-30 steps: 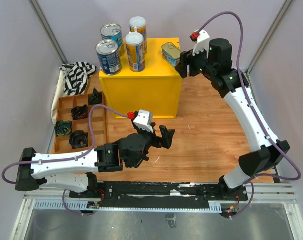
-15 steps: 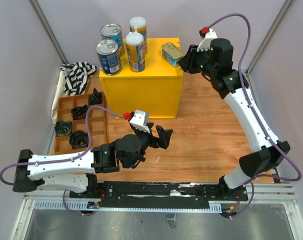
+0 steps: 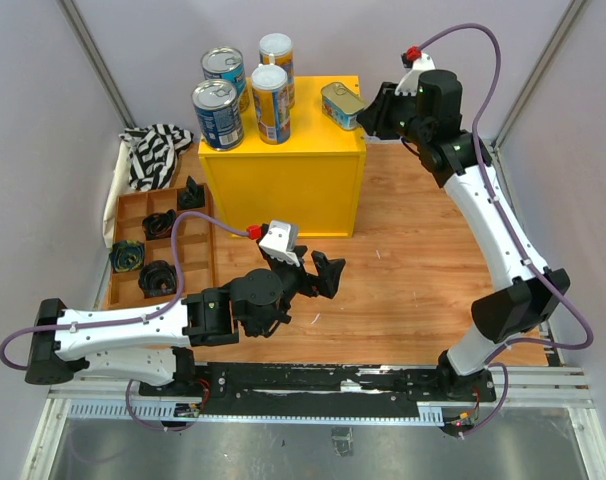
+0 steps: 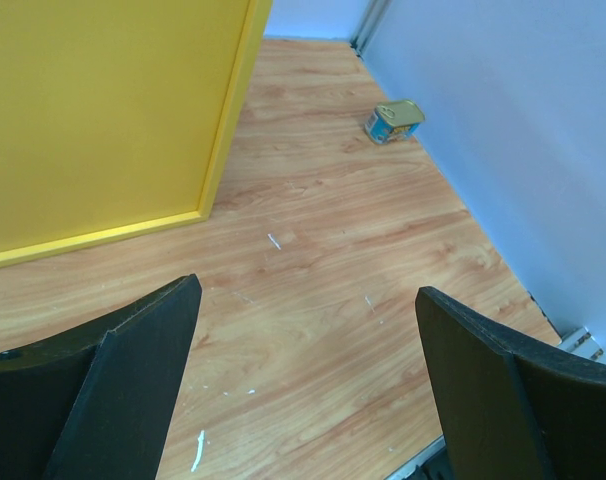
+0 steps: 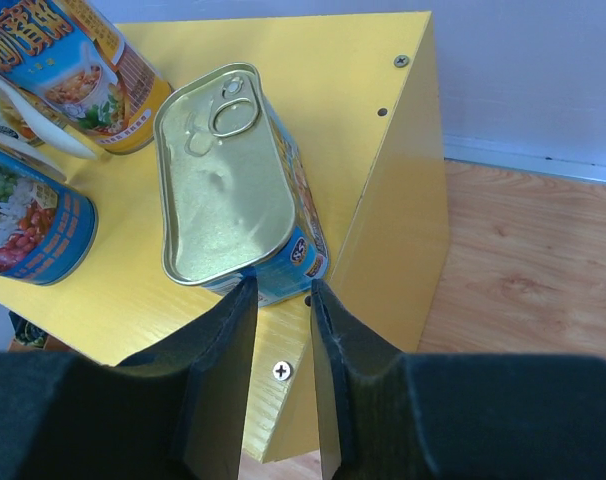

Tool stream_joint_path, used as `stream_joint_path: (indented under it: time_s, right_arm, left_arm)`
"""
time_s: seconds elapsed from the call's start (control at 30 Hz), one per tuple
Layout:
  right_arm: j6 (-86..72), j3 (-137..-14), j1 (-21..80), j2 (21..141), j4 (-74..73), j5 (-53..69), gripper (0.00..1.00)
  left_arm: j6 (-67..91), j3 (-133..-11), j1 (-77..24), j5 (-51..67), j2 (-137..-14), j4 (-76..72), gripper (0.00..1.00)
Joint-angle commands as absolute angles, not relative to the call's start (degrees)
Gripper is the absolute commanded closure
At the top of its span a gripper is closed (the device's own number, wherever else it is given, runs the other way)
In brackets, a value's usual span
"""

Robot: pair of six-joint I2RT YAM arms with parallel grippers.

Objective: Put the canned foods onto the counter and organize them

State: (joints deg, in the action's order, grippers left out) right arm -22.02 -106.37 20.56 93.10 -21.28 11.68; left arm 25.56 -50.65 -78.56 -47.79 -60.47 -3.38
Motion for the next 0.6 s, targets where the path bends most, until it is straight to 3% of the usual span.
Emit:
stream_joint_path:
  time_s: [0.0, 0.57]
  right_arm:
    - [-23.1, -109.5, 18.8, 94.2, -20.3, 10.6, 0.71]
    - [-24.4, -117.3, 17.5, 101.0, -20.3, 12.5, 0.73]
  left_arm:
    - [25.9, -50.1, -78.5, -49.3, -59.6, -5.7, 0.07]
    - [26.2, -49.1, -78.4, -50.1, -59.0, -5.5, 0.07]
